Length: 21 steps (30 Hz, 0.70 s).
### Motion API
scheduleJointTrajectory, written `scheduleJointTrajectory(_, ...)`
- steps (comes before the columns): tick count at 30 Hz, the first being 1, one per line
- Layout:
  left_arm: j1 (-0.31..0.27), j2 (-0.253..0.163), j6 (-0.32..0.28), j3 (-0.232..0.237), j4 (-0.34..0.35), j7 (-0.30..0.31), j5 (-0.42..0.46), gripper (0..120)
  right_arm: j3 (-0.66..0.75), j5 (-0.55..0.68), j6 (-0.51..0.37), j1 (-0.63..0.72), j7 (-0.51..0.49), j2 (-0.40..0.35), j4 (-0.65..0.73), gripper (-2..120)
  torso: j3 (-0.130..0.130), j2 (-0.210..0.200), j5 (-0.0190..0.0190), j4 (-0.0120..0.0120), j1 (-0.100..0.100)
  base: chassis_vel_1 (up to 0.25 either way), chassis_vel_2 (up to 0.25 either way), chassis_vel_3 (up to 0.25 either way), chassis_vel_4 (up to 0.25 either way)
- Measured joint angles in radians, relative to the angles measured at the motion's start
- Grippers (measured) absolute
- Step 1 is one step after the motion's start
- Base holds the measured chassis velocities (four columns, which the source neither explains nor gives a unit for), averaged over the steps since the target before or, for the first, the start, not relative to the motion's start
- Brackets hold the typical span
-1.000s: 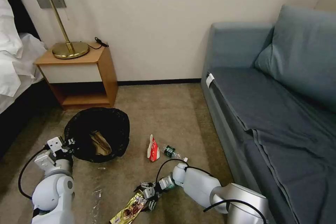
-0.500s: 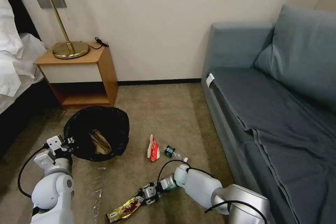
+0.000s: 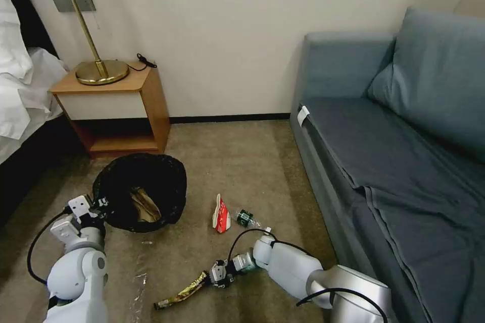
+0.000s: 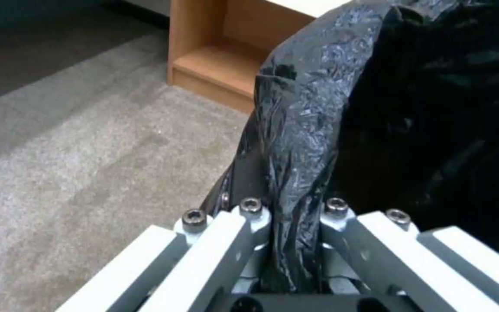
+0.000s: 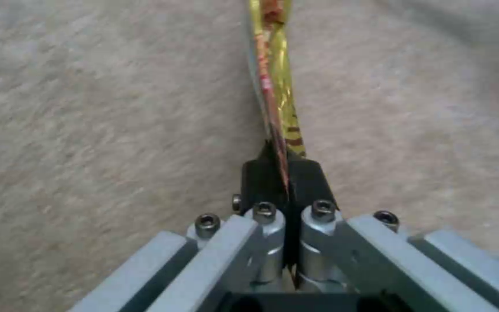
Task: Pick up the trash bin, then pick up the garbage on the floor and place it into the trash bin.
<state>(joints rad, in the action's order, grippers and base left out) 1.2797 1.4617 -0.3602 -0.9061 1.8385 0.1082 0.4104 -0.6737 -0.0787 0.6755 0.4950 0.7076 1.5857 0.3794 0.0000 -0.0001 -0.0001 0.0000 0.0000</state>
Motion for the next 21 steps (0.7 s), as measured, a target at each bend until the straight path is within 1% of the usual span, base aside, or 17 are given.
scheduleJointTrajectory(5,-0.002,0.000,0.000,0.006,0.000,0.000,0.000,3,0.046,0.012,0.009,0.007,-0.014,-0.023,0.039,0,0.000,0.000,0.0000,0.0000,0.000,0.000,0.000,0.000,0.000)
scheduleJointTrajectory(6,-0.004,-0.003,0.000,0.010,0.000,0.000,0.001,3,0.080,0.022,0.010,0.014,-0.015,-0.045,0.071,0,0.000,0.000,0.0002,0.0000,0.000,0.000,0.000,0.000,0.000)
scheduleJointTrajectory(7,-0.004,-0.003,0.000,0.010,0.000,0.000,0.001,3,0.080,0.022,0.010,0.014,-0.015,-0.045,0.071,0,0.000,0.000,0.0002,0.0000,0.000,0.000,0.000,0.000,0.000)
scheduleJointTrajectory(9,-0.007,-0.006,-0.002,0.013,0.000,0.000,0.004,3,0.128,0.034,0.011,0.025,-0.016,-0.081,0.113,0,0.000,0.000,0.0002,0.0000,0.000,0.000,0.000,0.000,0.000)
scheduleJointTrajectory(11,-0.008,-0.007,-0.002,0.013,-0.001,0.000,0.004,3,0.134,0.036,0.011,0.027,-0.017,-0.085,0.118,0,0.000,0.000,0.0002,0.0000,0.000,0.000,0.000,0.000,0.000)
scheduleJointTrajectory(12,-0.015,-0.010,-0.004,0.014,-0.006,0.000,0.007,3,0.177,0.047,0.011,0.037,-0.019,-0.111,0.145,0,0.000,0.000,0.0002,-0.0001,0.000,0.000,0.000,0.000,0.000)
scheduleJointTrajectory(13,-0.015,-0.010,-0.004,0.014,-0.006,0.000,0.007,3,0.177,0.047,0.011,0.037,-0.019,-0.111,0.145,0,0.000,0.000,0.0002,-0.0001,0.000,0.000,0.000,0.000,0.000)
scheduleJointTrajectory(15,-0.023,-0.018,-0.005,0.014,-0.011,0.000,0.013,3,0.256,0.063,0.010,0.059,-0.023,-0.150,0.199,0,0.000,0.000,0.0002,-0.0001,0.000,0.000,0.000,0.000,0.000)
scheduleJointTrajectory(16,-0.023,-0.018,-0.005,0.014,-0.011,0.000,0.013,3,0.256,0.063,0.010,0.059,-0.023,-0.150,0.199,0,0.000,0.000,0.0002,-0.0001,0.000,0.000,0.000,0.000,0.000)
scheduleJointTrajectory(18,-0.029,-0.024,-0.007,0.013,-0.016,0.001,0.019,3,0.321,0.079,0.008,0.081,-0.023,-0.183,0.248,0,0.000,0.000,0.0002,-0.0001,0.000,0.000,0.000,0.000,0.000)
scheduleJointTrajectory(19,-0.029,-0.024,-0.007,0.013,-0.016,0.001,0.019,3,0.321,0.079,0.008,0.081,-0.023,-0.183,0.248,0,0.000,0.000,0.0002,-0.0001,0.000,0.000,0.000,0.000,0.000)
scheduleJointTrajectory(20,-0.033,-0.028,-0.008,0.014,-0.020,0.001,0.022,3,0.353,0.093,0.002,0.098,-0.023,-0.206,0.288,0,0.000,0.000,0.0002,-0.0001,0.000,0.000,0.000,0.000,0.000)
scheduleJointTrajectory(21,-0.033,-0.028,-0.008,0.014,-0.020,0.001,0.022,3,0.353,0.093,0.002,0.098,-0.023,-0.206,0.288,0,0.000,0.000,0.0002,-0.0001,0.000,0.000,0.000,0.000,0.000)
